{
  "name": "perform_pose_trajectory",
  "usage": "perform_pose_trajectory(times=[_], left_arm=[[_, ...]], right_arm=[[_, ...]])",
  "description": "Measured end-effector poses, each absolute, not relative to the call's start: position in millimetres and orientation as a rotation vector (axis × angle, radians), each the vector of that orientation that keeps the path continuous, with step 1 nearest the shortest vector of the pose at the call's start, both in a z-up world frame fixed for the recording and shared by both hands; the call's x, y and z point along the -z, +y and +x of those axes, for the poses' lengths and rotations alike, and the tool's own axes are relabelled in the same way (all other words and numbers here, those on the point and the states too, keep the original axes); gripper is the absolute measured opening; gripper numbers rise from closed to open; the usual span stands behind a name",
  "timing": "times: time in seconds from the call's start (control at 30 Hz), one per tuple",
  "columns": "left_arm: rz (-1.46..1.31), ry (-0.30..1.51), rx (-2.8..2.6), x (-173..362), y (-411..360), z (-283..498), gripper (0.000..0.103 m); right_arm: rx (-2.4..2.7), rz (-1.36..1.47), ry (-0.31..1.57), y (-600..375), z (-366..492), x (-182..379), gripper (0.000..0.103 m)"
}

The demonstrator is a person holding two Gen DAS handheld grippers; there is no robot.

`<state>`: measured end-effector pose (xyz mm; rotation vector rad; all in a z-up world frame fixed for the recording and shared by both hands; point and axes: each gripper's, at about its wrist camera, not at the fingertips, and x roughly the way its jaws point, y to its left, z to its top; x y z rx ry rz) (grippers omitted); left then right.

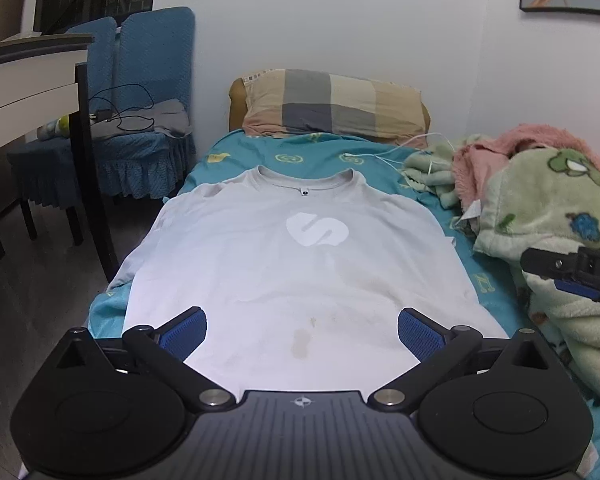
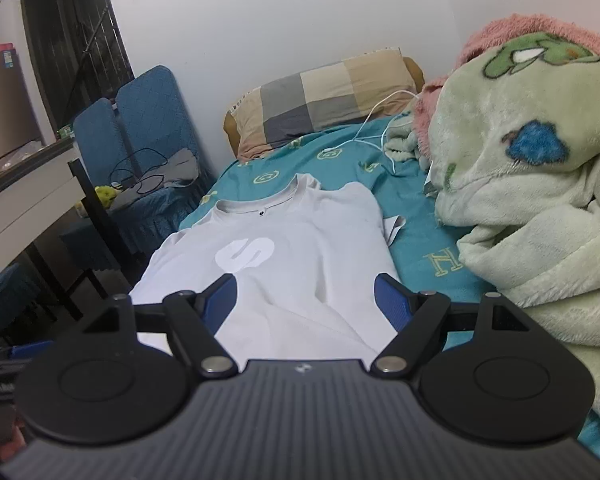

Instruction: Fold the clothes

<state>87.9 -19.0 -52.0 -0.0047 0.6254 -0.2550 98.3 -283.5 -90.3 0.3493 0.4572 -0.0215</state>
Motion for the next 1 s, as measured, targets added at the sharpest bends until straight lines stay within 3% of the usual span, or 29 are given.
perform_pose_trajectory(times=[0.3, 0.37, 0.43, 0.53, 1.0], left_arm=[[-0.067, 0.642, 0.223, 53, -8, 89, 0.103], [-0.081, 0.64, 0.203, 51, -6, 91, 0.103], [-0.1, 0.639, 0.185, 51, -5, 92, 0.103], [-0.13, 0.66, 0.158, 55, -2, 97, 0.103], [-0.305, 0.73, 0.063, 93, 27, 149, 0.103]], right_arm=[[0.011, 0.461, 0.509, -293, 111, 104, 0.067], [0.017, 0.473, 0.513, -296, 112, 105, 0.062], [0.023, 0.485, 0.516, -298, 113, 106, 0.046], [0.042, 0.531, 0.526, -309, 121, 110, 0.033], [0.312, 0.895, 0.622, -396, 258, 192, 0.035]])
